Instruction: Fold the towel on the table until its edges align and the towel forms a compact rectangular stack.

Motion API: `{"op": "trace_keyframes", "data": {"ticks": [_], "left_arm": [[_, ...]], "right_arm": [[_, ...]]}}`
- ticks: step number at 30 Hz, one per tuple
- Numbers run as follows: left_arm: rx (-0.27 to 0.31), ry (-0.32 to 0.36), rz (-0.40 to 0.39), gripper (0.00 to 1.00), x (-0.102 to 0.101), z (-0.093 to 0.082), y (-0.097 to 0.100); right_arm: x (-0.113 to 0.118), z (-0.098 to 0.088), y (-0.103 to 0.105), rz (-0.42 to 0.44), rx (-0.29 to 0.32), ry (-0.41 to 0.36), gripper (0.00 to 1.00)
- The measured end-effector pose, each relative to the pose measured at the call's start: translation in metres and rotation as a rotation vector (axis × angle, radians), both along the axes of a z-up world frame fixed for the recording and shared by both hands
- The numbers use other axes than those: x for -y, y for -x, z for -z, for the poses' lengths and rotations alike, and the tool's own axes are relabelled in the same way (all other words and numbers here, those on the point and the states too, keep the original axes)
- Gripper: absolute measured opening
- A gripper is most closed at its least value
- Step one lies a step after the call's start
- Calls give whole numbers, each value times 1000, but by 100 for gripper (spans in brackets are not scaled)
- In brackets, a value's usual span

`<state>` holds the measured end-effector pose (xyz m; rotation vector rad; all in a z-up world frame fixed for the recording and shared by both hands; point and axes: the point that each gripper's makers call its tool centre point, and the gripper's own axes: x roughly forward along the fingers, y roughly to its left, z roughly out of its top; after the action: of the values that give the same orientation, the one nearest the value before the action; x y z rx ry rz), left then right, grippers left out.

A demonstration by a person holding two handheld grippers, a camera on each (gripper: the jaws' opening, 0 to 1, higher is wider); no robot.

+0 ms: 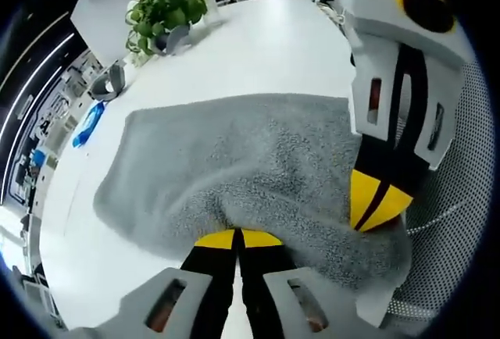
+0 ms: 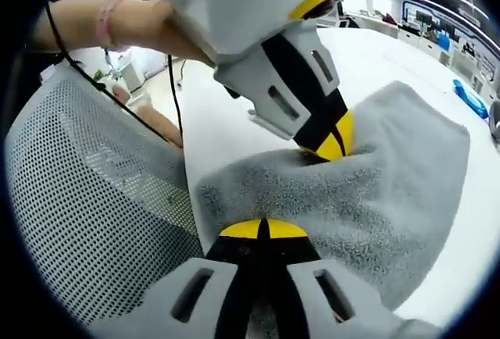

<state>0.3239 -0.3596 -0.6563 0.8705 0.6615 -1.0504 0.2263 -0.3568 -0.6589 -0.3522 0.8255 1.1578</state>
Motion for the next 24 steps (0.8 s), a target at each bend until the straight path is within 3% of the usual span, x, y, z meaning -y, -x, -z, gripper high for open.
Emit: {"op": "trace_keyframes", "data": {"ticks": [12, 18, 24], "left_arm": [[3, 12, -30, 1, -3, 0, -5], [-3, 35, -57, 1, -5, 0, -10], [-7, 44, -72, 1, -6, 0, -11]], "right_arm": [[-4, 0, 4, -54, 5, 18, 0], [-6, 0, 8, -108, 84, 69, 0], [-6, 0, 7, -107, 96, 70, 0]]}}
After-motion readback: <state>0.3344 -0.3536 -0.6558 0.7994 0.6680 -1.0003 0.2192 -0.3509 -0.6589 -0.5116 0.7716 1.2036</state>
